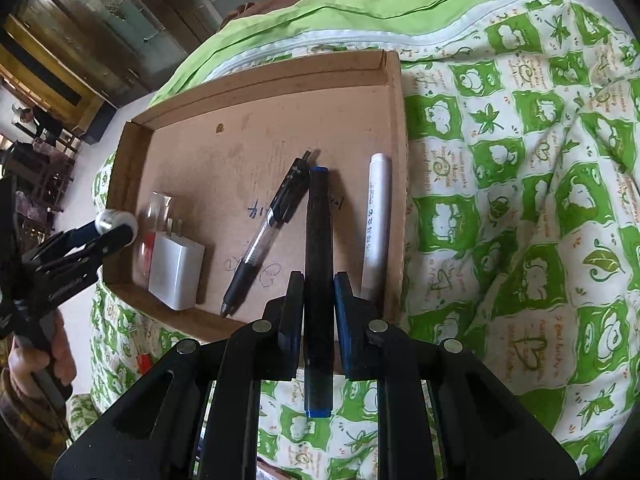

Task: Organize rigid objects
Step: 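Lower marker and pill bottle into the cardboard tray and open both grippers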

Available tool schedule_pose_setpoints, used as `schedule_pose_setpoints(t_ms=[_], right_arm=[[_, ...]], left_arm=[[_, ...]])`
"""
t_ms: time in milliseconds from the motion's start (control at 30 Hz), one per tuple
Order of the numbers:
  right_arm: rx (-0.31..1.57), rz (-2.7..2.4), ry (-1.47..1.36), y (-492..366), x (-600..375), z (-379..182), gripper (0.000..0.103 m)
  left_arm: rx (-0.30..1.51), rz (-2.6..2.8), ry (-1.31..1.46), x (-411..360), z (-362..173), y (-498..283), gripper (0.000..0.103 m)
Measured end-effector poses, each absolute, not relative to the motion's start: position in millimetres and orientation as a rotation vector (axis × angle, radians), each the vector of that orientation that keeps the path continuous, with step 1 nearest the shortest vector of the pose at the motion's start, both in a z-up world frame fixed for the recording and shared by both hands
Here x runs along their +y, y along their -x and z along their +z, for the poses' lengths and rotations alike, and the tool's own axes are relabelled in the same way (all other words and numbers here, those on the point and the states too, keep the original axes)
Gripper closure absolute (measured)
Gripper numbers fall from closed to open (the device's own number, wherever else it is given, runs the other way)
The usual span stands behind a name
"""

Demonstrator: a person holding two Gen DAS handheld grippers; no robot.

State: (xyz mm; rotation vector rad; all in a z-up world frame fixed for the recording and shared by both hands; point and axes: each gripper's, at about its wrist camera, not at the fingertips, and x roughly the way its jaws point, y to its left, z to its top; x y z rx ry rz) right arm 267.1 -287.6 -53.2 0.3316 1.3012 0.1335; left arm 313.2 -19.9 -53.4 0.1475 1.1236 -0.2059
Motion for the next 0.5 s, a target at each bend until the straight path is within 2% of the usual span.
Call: schedule_pose_setpoints(t_ms=[500], right_arm=[[1.314,0.124,-0.317,-267.9,-281.9,-58.7,0.089]], left_arm=[[1.139,-0.254,-0.116,-19.3,-75.0,-284.9,0.045]])
